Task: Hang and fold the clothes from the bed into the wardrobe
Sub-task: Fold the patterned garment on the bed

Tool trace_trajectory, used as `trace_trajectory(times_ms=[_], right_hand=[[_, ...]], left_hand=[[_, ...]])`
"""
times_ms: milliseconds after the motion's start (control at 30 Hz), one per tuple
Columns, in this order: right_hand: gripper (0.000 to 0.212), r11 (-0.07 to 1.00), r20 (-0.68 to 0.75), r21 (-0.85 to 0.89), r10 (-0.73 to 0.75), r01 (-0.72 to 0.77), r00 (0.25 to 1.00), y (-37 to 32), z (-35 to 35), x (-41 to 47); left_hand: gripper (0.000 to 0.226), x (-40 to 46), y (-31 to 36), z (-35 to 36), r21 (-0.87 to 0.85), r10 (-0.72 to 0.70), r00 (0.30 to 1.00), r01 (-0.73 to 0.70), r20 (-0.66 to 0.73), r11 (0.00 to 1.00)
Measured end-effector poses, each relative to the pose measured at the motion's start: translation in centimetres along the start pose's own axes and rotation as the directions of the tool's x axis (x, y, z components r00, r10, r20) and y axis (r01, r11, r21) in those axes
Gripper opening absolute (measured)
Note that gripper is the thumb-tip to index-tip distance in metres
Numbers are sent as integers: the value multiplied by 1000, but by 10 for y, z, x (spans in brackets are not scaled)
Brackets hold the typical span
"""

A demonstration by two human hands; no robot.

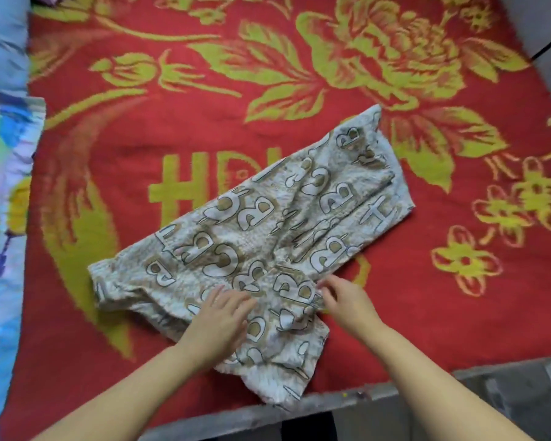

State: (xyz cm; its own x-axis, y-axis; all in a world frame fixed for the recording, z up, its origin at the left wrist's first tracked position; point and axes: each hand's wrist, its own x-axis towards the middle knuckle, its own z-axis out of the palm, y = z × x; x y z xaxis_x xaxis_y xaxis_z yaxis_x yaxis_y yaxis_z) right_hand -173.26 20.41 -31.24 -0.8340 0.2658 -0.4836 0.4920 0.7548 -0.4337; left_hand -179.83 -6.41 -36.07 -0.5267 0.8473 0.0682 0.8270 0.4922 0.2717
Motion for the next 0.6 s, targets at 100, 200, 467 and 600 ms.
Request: trace_trajectory(times_ms=[100,200,467,600], right_hand=[[22,997,100,-18,75,-73,992,35,-27,26],[35,1000,283,2,20,-21,959,41,-13,33],[27,965,318,245,10,-92,948,20,25,31],[21,882,399,443,-32,-162,916,3,9,22]], left_hand=[[41,41,59,18,-97,-191,981,192,21,977],[35,39,92,35,-229,-633,773,624,42,747],[48,-8,120,29,-623,-831,-278,558,483,-548],[55,2,125,29,-656,-802,-193,485,565,-578]])
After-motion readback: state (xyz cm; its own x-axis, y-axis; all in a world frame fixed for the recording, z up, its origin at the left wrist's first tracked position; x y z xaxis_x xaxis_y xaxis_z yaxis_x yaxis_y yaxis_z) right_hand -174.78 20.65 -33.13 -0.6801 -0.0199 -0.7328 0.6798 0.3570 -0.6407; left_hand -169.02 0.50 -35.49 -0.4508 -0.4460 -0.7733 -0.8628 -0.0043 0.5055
